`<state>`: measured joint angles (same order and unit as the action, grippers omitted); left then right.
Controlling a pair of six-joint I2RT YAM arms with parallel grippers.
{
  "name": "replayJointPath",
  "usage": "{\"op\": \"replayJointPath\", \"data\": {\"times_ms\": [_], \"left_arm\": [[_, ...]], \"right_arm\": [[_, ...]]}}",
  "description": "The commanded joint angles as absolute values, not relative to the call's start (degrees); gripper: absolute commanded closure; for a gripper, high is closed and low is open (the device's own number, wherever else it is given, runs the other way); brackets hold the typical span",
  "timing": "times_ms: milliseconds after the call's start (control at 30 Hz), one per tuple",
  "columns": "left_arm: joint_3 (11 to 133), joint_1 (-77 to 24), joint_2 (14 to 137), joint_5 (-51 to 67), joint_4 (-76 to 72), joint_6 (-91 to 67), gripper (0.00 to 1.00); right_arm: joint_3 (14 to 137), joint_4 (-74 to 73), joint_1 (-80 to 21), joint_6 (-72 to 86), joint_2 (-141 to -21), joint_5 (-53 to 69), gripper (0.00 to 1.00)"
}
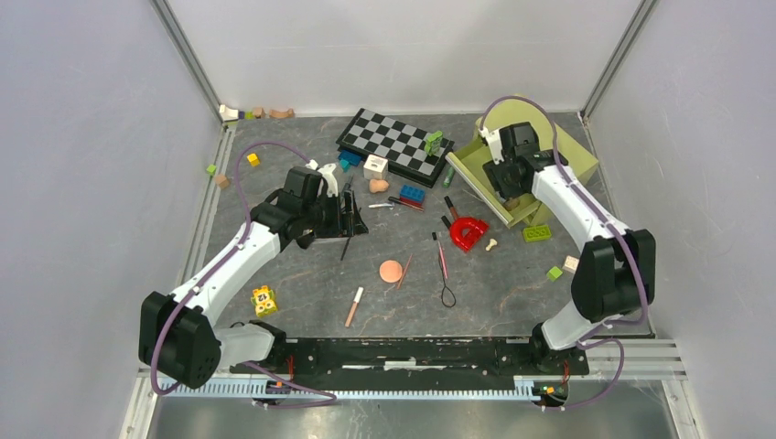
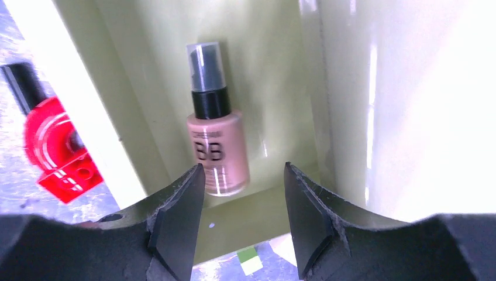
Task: Organize the makeup
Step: Place the makeup in the drawer, then pick up the makeup from the center of the board.
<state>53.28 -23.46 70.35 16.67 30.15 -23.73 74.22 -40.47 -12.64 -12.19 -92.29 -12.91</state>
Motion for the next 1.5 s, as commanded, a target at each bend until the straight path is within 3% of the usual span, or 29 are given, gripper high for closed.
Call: {"op": "replayJointPath", "data": {"times_ms": [0, 600, 1067, 1333, 1467], "left_arm": [[53.62, -23.12, 69.74, 17.84, 29.44, -21.34, 0.26], [53.78, -21.71, 67.87, 13.17, 31.48, -23.45, 0.25], [53.27, -21.70, 68.50, 13.57, 31.82, -24.16, 0.24], [52.83, -21.69, 70.36, 14.77, 31.21, -24.77, 0.24], [52.93, -21.67, 70.32, 15.19, 30.59, -24.72, 0.24]], "right_arm": [[77.76, -40.68, -12.91, -9.44, -85.70, -9.22, 0.41], [62.65, -30.07, -12.92, 6.20, -63.66, -10.65, 0.39], [52.24, -30.28, -12.89, 15.21, -53.56, -26.24, 0.34], [48.88, -31.01, -12.90, 15.34, -48.03, -23.25, 0.31], [47.58, -30.02, -12.87, 13.37, -46.34, -16.06, 0.30]]}}
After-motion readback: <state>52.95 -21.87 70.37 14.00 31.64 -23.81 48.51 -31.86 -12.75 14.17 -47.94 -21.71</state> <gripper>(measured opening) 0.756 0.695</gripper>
